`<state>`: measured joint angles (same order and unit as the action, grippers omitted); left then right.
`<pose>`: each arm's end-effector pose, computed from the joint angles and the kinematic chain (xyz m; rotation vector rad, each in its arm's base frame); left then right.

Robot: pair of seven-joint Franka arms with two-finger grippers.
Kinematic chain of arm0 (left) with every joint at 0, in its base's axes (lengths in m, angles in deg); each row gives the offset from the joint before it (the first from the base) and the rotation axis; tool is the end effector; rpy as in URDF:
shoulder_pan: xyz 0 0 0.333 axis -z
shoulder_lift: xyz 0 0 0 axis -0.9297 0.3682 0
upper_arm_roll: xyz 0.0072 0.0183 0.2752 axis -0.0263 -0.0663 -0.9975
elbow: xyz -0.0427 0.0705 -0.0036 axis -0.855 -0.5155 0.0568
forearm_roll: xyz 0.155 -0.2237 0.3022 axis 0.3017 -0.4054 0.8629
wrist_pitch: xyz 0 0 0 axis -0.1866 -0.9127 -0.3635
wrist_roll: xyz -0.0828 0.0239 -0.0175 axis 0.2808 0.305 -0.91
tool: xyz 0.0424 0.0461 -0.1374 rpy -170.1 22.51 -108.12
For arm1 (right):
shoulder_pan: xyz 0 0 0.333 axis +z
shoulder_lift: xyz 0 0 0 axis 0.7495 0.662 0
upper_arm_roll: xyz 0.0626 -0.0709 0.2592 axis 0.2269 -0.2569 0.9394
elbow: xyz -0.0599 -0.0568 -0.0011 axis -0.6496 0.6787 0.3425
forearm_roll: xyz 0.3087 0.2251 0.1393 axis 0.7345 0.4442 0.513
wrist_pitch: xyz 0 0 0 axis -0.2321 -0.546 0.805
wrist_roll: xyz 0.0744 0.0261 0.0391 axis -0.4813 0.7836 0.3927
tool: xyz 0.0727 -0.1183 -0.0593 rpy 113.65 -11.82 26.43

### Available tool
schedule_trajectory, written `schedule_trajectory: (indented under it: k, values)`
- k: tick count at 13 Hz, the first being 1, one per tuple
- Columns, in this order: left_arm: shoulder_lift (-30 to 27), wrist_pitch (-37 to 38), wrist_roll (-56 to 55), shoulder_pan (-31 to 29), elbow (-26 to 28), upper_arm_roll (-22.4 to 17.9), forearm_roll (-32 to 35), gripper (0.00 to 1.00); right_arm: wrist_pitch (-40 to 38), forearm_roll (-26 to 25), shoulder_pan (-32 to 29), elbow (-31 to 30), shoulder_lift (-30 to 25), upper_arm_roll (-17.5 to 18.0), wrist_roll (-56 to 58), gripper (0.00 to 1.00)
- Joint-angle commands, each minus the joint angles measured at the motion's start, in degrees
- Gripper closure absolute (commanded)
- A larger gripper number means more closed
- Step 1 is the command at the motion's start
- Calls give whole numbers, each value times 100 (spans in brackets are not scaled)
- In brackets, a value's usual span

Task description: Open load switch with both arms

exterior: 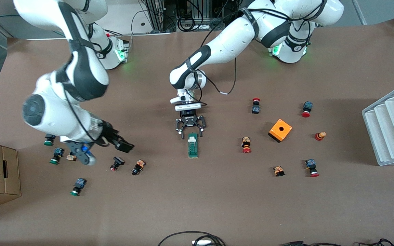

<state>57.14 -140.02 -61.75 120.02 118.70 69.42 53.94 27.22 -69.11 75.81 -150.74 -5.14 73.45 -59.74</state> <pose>0.3678 -0.5595 0.0090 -2.4948 -0.2311 -1.8355 0.6124 0.1867 0.3881 -2.8033 0.8978 0.1955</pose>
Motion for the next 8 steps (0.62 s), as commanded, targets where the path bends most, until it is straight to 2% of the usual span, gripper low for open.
schedule_trajectory:
  k: [1,3,5,8]
  values:
    - [-14,-169,122,-56,19,57,-162,0,-448,-598,-474,-196,-689,252,1236,0]
    - [-355,-371,323,-56,256,49,-380,0,-607,-792,-1097,-380,-1120,480,2394,0]
    - [-620,-389,543,-56,345,49,-653,0,-616,-837,-2019,-591,-1463,892,3590,0]
    - [-919,-512,841,-65,345,57,-952,0,-616,-950,-2593,-715,-1710,947,4946,0]
